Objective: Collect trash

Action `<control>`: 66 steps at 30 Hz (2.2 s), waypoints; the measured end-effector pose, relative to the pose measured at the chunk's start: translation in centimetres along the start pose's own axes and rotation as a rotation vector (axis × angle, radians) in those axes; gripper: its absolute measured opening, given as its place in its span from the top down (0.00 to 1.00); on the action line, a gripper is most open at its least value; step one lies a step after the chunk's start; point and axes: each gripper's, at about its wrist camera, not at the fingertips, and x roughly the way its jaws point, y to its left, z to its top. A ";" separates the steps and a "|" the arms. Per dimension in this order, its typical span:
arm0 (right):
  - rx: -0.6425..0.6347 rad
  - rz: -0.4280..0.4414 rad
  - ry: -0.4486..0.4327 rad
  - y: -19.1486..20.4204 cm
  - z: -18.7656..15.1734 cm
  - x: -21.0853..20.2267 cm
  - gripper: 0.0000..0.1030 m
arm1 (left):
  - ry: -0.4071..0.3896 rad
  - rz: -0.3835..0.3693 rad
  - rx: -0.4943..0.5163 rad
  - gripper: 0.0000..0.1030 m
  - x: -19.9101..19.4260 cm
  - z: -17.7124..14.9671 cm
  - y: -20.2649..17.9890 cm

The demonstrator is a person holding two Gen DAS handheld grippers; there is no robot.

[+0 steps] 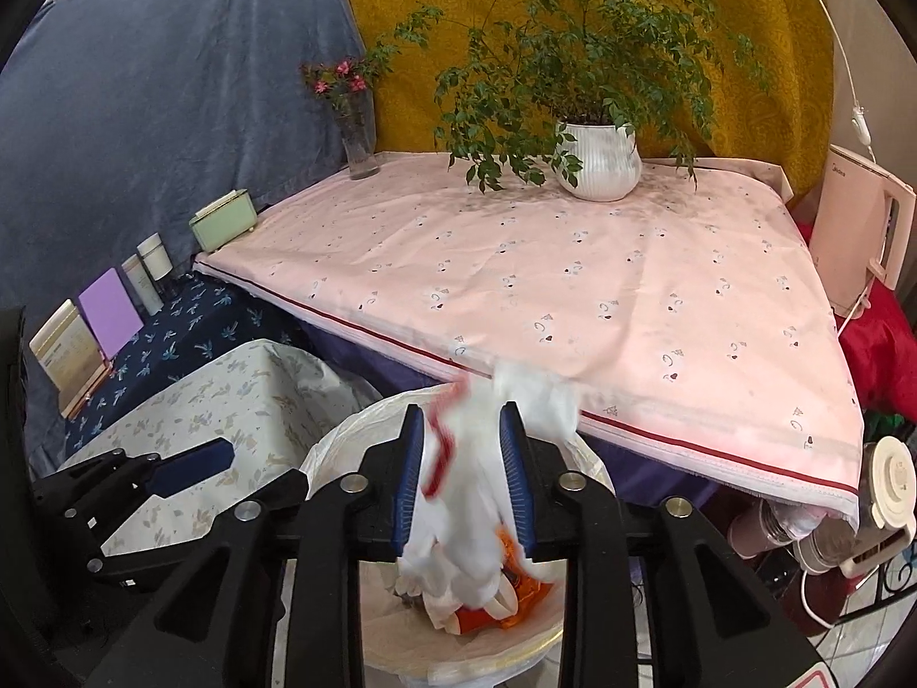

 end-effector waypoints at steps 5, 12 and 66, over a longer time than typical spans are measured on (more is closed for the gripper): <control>-0.002 -0.002 -0.013 -0.1 0.2 -0.5 0.66 | -0.002 0.015 -0.009 0.43 -0.1 -0.1 0.2; -0.017 -0.004 -0.023 0.1 0.4 -1.2 0.58 | -0.015 0.027 -0.017 0.38 -0.6 -0.2 0.5; -0.126 -0.037 0.091 2.4 -9.4 -6.1 0.07 | 0.025 0.193 -0.168 0.10 -6.2 -11.4 4.0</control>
